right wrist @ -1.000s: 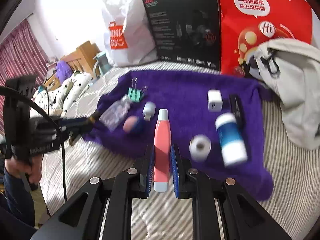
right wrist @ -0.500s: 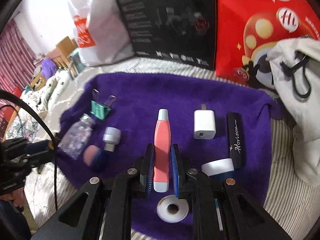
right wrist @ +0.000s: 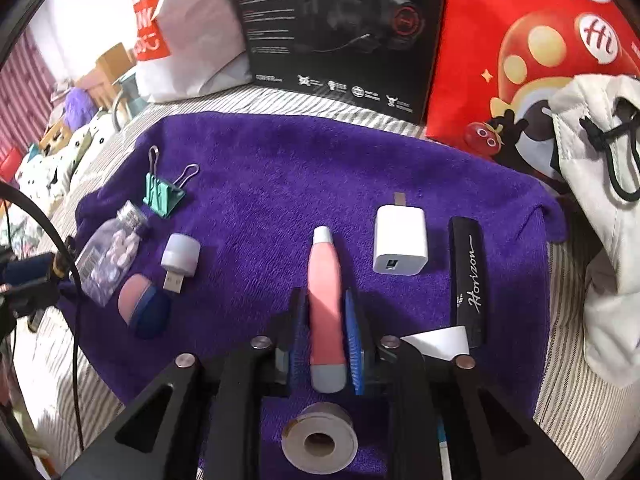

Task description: Organize rigid objects

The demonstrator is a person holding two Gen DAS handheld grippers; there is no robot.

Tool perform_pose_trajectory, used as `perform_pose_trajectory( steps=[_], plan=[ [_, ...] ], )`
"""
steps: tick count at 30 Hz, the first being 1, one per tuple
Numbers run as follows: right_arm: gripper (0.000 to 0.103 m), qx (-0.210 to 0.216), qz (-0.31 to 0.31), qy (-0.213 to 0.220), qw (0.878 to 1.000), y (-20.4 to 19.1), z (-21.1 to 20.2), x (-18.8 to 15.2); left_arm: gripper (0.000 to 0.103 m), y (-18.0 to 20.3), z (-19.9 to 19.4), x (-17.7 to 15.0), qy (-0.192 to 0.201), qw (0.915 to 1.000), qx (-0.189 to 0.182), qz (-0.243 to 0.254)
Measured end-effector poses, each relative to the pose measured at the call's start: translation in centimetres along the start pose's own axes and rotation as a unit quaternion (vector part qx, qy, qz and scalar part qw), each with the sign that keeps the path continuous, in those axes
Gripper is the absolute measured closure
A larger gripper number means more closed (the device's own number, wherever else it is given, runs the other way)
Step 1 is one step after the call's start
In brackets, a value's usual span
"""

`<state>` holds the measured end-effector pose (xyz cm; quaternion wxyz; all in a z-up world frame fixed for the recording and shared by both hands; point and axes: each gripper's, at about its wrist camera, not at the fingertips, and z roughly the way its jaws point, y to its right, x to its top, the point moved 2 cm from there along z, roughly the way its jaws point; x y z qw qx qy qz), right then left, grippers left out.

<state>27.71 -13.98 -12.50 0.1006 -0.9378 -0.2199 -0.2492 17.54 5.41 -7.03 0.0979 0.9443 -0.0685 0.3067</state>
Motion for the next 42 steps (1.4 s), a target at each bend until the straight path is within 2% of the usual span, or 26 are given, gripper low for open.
perform_pose_trajectory(
  steps=[4, 12, 21, 30, 42],
  plan=[
    [0.08, 0.007, 0.005, 0.005, 1.0, 0.3, -1.1, -0.6, 0.08, 0.1, 0.4, 0.0, -0.005, 1.0, 0.002, 0.0],
    [0.079, -0.004, 0.017, 0.053, 0.998, 1.8, -8.0, -2.9, 0.08, 1.7, 1.6, 0.7, -0.011, 0.9998, 0.002, 0.016],
    [0.078, -0.027, 0.058, 0.065, 0.996, 3.7, -13.3, -9.5, 0.08, 6.2, 5.0, 2.0, -0.02, 0.9985, -0.025, 0.045],
    [0.078, -0.017, 0.098, 0.049, 0.994, 4.0, -13.5, -14.0, 0.08, 8.3, 9.0, 1.6, -0.049, 0.9968, -0.012, 0.062],
    [0.078, -0.007, 0.097, 0.039, 0.995, 2.7, -13.3, -15.5, 0.079, 9.6, 9.5, 1.3, -0.052, 0.9923, 0.027, 0.109]
  ],
)
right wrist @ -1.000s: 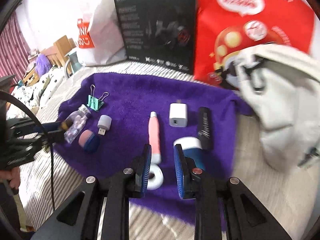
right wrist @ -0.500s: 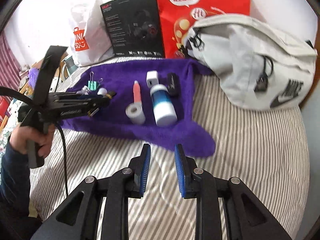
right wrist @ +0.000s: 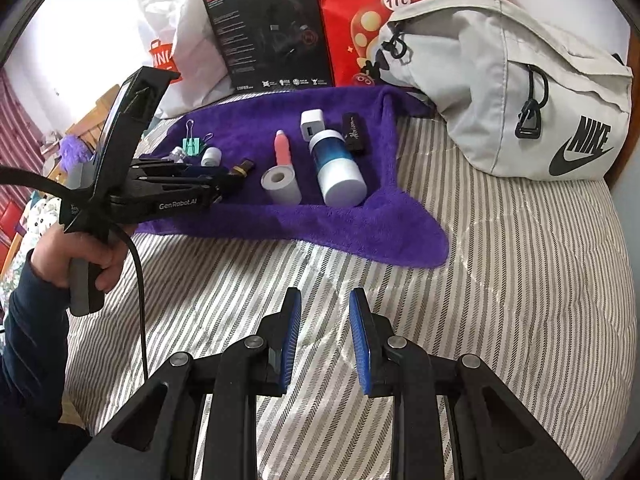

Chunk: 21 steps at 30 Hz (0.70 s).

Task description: Organize rigid objects

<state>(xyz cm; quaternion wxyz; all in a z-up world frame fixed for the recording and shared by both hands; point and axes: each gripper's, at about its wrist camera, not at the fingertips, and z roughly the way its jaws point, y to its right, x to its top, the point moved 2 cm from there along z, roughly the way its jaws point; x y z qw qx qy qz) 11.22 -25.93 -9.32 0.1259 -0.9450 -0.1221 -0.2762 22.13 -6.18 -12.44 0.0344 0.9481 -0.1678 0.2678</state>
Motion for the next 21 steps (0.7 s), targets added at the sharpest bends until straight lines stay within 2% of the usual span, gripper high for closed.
perform_pose_trajectory(
  steps=[2, 5, 10, 15, 17, 21],
  plan=[
    [0.077, 0.001, 0.0, -0.003, 1.0, -0.2, 0.0, -0.1, 0.07, 0.3, 0.0, -0.1, 0.0, 1.0, -0.005, 0.007],
    [0.075, 0.003, 0.001, -0.004, 1.0, -0.4, -0.2, -0.5, 0.07, 0.3, -0.2, -0.3, 0.001, 1.0, -0.004, 0.004],
    [0.072, 0.005, 0.008, -0.003, 1.0, -0.8, -0.5, -1.5, 0.062, -0.2, -0.8, -0.6, 0.0, 0.9997, -0.02, -0.017],
    [0.071, 0.005, 0.018, 0.009, 1.0, -1.1, -1.2, -1.8, 0.054, 0.2, -4.0, -1.4, 0.021, 0.9992, -0.032, -0.01],
    [0.068, 0.004, 0.018, 0.016, 1.0, -1.5, -1.5, -1.6, 0.031, 0.4, -5.9, -1.9, 0.039, 0.9987, -0.032, -0.011],
    [0.057, -0.001, 0.018, 0.037, 0.999, -2.3, -2.2, -1.1, 0.02, 0.7, -9.8, -2.9, 0.078, 0.9967, -0.023, -0.011]
  ],
)
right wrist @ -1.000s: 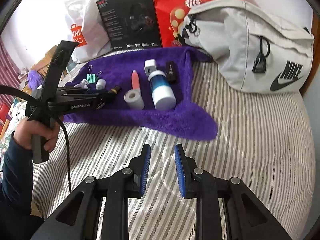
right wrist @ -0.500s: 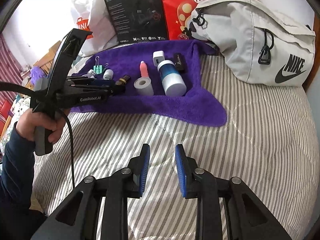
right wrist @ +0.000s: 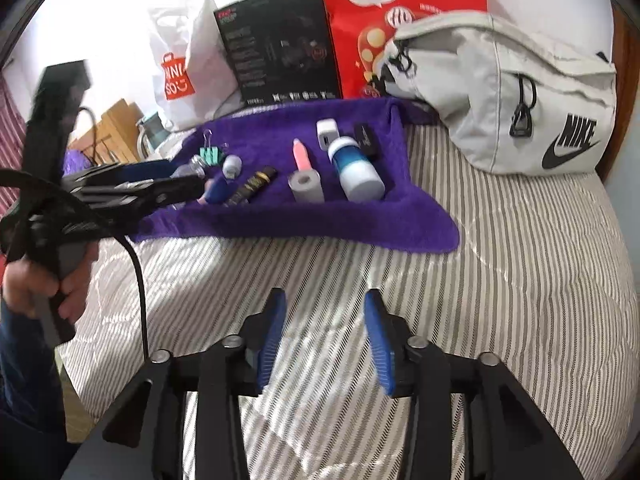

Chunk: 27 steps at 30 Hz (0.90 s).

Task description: Organize rigid objects

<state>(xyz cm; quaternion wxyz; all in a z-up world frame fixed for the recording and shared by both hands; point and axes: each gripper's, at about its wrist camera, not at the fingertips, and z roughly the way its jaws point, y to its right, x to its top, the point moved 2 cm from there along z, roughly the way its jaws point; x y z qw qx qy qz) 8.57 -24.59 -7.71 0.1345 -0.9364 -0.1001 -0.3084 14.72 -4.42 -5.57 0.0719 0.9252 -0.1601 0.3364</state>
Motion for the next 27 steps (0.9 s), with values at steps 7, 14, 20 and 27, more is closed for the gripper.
perform_pose_trajectory(
  steps=[7, 14, 20, 27],
  plan=[
    [0.01, -0.015, 0.022, 0.03, 0.999, -1.5, -1.2, 1.1, 0.006, -0.6, -3.9, -1.9, 0.007, 0.9991, 0.021, -0.037],
    [0.007, -0.044, 0.048, 0.037, 0.997, -2.7, -1.6, 1.0, 0.005, -1.3, -6.7, -5.0, 0.014, 0.9943, 0.066, -0.083],
    [0.0, -0.066, 0.046, 0.046, 0.996, -4.3, -2.4, 0.2, 0.0, -2.4, -9.1, -8.2, 0.004, 0.9849, 0.098, -0.142],
    [0.0, -0.056, 0.042, 0.054, 0.996, -6.0, -4.0, -1.2, 0.0, -2.2, -11.6, -10.4, 0.025, 0.9798, 0.122, -0.156]
  ],
)
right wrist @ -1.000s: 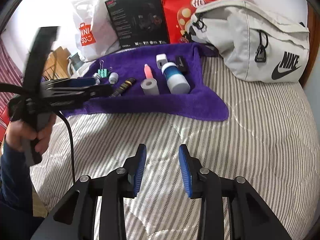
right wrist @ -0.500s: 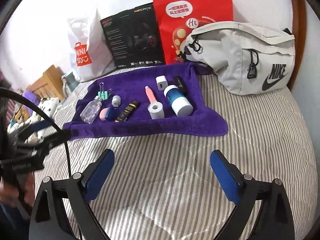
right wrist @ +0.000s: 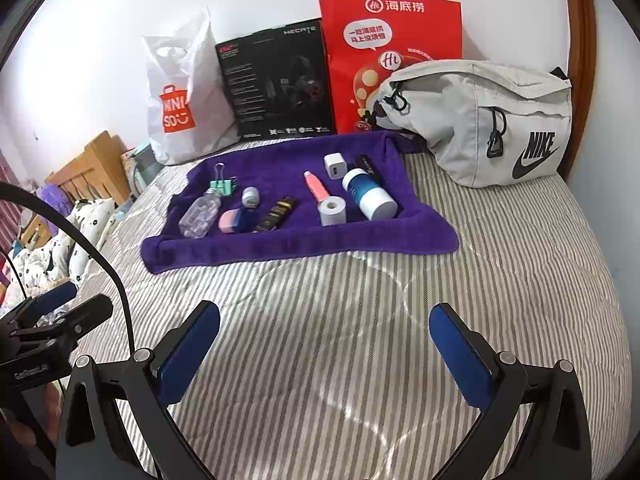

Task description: Organize rigid objects

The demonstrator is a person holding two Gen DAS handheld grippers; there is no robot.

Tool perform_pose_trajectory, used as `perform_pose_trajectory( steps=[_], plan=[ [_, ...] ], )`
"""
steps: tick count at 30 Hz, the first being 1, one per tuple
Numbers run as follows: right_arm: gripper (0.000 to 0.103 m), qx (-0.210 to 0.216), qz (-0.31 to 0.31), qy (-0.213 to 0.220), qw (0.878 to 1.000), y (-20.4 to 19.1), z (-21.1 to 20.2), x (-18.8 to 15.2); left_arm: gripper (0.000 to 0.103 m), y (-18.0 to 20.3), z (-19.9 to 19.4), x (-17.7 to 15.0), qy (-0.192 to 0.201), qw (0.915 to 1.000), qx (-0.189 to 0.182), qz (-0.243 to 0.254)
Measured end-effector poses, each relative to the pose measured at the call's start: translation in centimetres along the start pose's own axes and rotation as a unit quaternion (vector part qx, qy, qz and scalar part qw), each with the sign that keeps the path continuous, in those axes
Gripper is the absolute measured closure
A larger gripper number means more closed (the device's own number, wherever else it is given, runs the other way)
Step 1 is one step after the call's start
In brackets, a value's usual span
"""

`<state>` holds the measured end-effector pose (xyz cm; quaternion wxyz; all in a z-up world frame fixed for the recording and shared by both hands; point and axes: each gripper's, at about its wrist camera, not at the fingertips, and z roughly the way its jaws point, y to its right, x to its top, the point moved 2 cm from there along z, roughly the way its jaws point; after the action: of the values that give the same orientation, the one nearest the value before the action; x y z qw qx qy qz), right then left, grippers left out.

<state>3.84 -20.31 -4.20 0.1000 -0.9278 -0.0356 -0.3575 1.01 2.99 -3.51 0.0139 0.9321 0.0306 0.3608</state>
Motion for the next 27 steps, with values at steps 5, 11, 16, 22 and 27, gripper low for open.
perform_pose_trajectory(
  steps=[5, 11, 16, 22, 27],
  plan=[
    [0.0, 0.006, -0.01, 0.003, 1.0, -0.7, -1.2, -0.9, 0.0, 0.0, -1.4, -0.4, 0.012, 0.9997, -0.015, -0.013],
    [0.0, 0.009, -0.02, 0.01, 1.0, -1.1, -2.6, -1.7, 0.0, 1.0, -2.8, -0.4, 0.022, 0.9987, -0.045, -0.006],
    [0.0, 0.006, -0.024, 0.014, 1.0, -1.0, -3.3, -2.0, 0.0, 2.3, -3.9, -0.3, 0.035, 0.9982, -0.048, 0.011],
    [0.0, 0.006, -0.021, 0.014, 1.0, -0.5, -3.5, -2.1, 0.0, 3.0, -4.1, -0.2, 0.03, 0.9983, -0.047, 0.02],
    [0.0, 0.004, -0.02, 0.012, 1.0, -0.3, -3.4, -2.1, 0.0, 3.0, -3.8, -0.2, 0.027, 0.9985, -0.042, 0.022]
  ],
)
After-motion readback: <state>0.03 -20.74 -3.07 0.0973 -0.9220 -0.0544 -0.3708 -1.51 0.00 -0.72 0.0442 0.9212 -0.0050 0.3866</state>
